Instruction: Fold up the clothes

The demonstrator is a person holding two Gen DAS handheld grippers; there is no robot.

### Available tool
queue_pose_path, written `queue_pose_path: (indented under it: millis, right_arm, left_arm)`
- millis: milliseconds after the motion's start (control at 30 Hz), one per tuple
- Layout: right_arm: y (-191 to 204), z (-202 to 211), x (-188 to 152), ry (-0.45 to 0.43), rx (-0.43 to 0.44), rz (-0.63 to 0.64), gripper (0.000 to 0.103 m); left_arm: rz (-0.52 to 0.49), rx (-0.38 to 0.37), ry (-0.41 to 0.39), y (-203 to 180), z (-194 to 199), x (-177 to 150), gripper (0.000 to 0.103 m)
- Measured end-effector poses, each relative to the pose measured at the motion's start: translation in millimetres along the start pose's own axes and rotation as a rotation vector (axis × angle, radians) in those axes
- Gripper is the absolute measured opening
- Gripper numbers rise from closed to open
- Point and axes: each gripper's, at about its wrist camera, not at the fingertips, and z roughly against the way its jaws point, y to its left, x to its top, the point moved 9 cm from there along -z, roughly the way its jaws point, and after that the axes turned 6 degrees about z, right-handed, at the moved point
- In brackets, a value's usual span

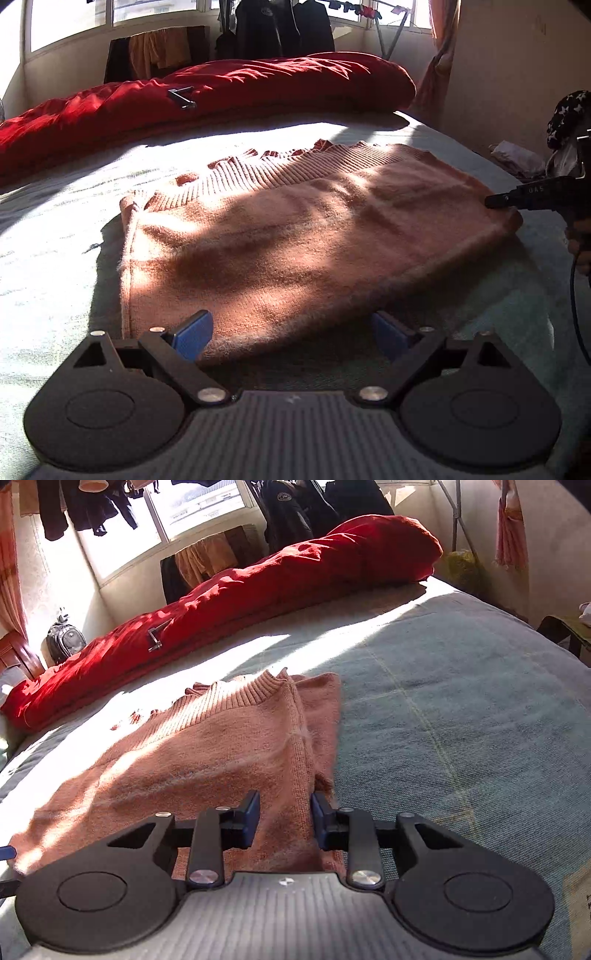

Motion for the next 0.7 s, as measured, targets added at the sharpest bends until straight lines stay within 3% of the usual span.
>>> queue_pose_path:
  millis: [67,167,400,500,600,700]
  right_arm:
    - [-3.7,5.9,-3.2,0.003,0.021,-0.008,0.009]
    - [-9.2,19.5,-7.3,0.008,0.029,-0.008,0.008]
    - [-12.1,22.4,-13.0,0.033,0.006,0.012,0.015]
    - [4.2,39.3,-3.2,-0.014,-0.037,0.077,0.023]
    - [24.5,52.7,-2.8,-0.043,-0.058,0.158,0.046]
    - [43.5,63.3,-8.1,-0.052,-0.099,0.257,0.059]
  left_arm:
    - [0.003,0.021,0.003,1.7,3.6,-1.9,0.093]
    - [-0.001,0.023,-0.008,1.2,6.6,1.7,0.093]
    - [-0.036,0.028,-0.037,0.0,-2.6,14.1,0.093]
    - [-0.032,0.02,-0.018,4.8,-16.4,12.2,0.093]
    - [-0.009,0.055,0.056,15.9,-29.9,-3.1,0.093]
    - [-0.075,0.049,0.033,11.9,-16.0,-8.1,0.093]
